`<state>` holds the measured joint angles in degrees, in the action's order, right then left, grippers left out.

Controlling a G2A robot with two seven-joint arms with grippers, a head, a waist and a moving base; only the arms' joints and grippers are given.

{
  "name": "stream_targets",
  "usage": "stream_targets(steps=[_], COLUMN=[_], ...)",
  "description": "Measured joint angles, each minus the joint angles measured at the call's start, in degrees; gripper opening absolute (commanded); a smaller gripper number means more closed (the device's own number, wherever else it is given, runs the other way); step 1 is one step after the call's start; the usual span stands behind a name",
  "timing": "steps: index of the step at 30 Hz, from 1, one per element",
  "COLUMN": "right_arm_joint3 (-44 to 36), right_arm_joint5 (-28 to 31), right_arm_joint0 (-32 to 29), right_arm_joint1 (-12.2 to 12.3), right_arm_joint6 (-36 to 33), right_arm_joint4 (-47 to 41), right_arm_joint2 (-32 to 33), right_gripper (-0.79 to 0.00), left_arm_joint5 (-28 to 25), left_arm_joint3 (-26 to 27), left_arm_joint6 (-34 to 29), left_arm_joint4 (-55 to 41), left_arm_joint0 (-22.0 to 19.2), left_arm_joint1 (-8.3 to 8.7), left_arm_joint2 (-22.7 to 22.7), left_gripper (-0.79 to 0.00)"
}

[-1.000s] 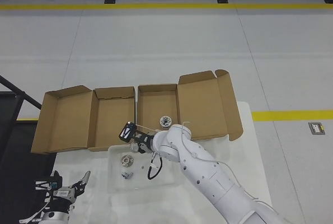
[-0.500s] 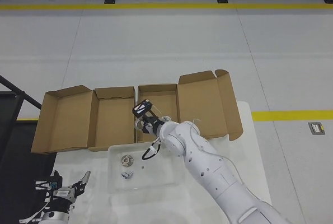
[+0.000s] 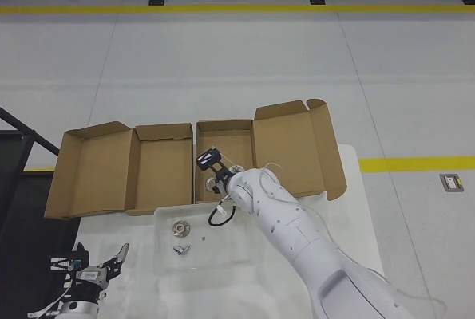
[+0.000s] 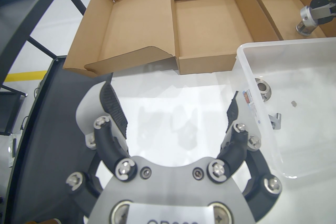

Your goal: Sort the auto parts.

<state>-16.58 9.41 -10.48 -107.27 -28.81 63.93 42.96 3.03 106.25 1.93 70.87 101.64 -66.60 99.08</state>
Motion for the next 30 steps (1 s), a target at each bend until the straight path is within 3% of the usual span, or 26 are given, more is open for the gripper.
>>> stream_targets(steps=[4, 5, 8, 18, 22, 25, 30], right_arm_joint3=[2.01, 2.40, 3.01, 4.00, 5.22, 5.59, 5.16], right_arm_joint5=[-4.52, -5.44, -6.44, -6.25, -4.81, -5.53, -4.44], right_arm_joint0=[0.51, 0.59, 0.71, 1.15, 1.79, 2.02, 2.24], right_arm_joint1=[-1.96, -2.36, -2.94, -3.06, -3.36, -3.58, -3.73], right_arm_joint6=[-0.73, -0.93, -1.04, 0.67, 3.29, 3.47, 6.20], right_arm_joint4=[1.25, 1.34, 1.29, 0.17, -0.53, -0.35, -0.37], right_arm_joint2=[-1.44, -1.63, -1.82, -1.16, -0.81, -0.81, -0.62], right_gripper=[-0.785, -0.533, -0.225, -0.259, -0.191, -0.225, -0.212], left_arm_joint5=[0.00, 0.00, 0.00, 0.00, 0.00, 0.00, 0.00], left_arm_joint3=[0.00, 0.00, 0.00, 0.00, 0.00, 0.00, 0.00], left_arm_joint6=[0.00, 0.00, 0.00, 0.00, 0.00, 0.00, 0.00], left_arm_joint4=[0.00, 0.00, 0.00, 0.00, 0.00, 0.00, 0.00], left_arm_joint0=[0.00, 0.00, 0.00, 0.00, 0.00, 0.00, 0.00], left_arm_joint1=[0.00, 0.00, 0.00, 0.00, 0.00, 0.00, 0.00], left_arm_joint2=[0.00, 0.00, 0.00, 0.00, 0.00, 0.00, 0.00], left_gripper=[0.000, 0.000, 0.000, 0.000, 0.000, 0.000, 0.000])
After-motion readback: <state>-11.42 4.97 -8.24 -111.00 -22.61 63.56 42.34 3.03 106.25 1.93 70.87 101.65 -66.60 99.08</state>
